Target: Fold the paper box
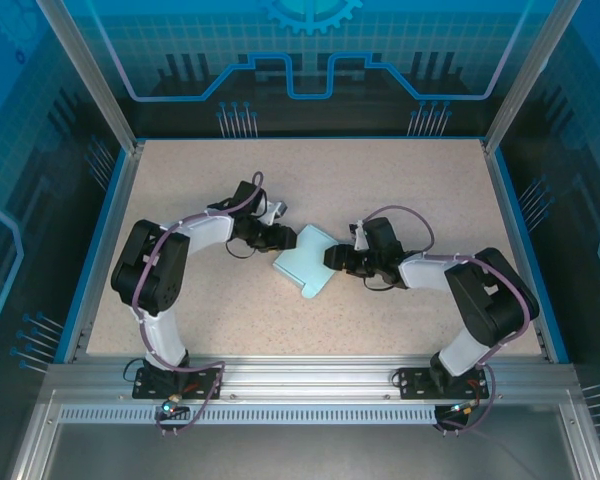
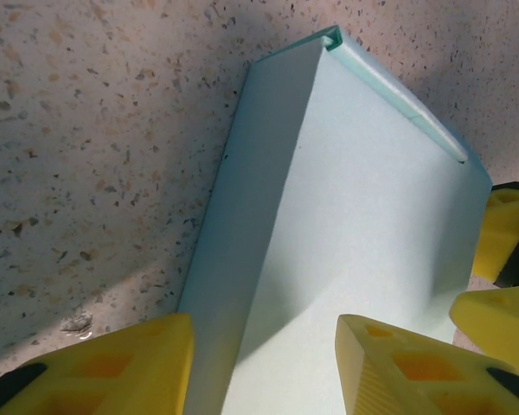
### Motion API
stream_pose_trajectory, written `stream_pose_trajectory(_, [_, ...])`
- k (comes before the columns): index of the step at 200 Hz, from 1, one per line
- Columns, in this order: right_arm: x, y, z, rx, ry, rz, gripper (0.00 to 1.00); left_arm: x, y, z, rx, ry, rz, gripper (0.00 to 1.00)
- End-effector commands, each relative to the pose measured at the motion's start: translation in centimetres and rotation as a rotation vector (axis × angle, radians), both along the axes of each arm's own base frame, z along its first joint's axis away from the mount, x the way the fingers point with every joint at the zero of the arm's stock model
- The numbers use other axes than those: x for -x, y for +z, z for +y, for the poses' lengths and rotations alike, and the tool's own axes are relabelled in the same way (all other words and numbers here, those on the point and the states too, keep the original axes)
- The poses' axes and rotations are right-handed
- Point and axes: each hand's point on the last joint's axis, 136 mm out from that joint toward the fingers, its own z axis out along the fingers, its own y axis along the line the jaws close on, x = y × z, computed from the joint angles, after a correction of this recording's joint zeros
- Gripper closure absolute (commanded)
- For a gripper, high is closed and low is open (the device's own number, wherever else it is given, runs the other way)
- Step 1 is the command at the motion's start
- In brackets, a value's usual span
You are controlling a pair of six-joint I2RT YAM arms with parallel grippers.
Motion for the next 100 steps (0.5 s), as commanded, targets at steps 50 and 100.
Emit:
stream_pose_trajectory(50, [1.1,-0.2,0.2,-0.080,0.001,0.015,0.44,-0.4,-0.5,0.0,0.001,0.011,0.014,0.55])
stream_pose_trajectory(100, [1.6,0.0,0.3,-0.128,-0.001,0.017,0.49,-0.1,-1.2,0.1,-0.003,0.008,0.031,0.57])
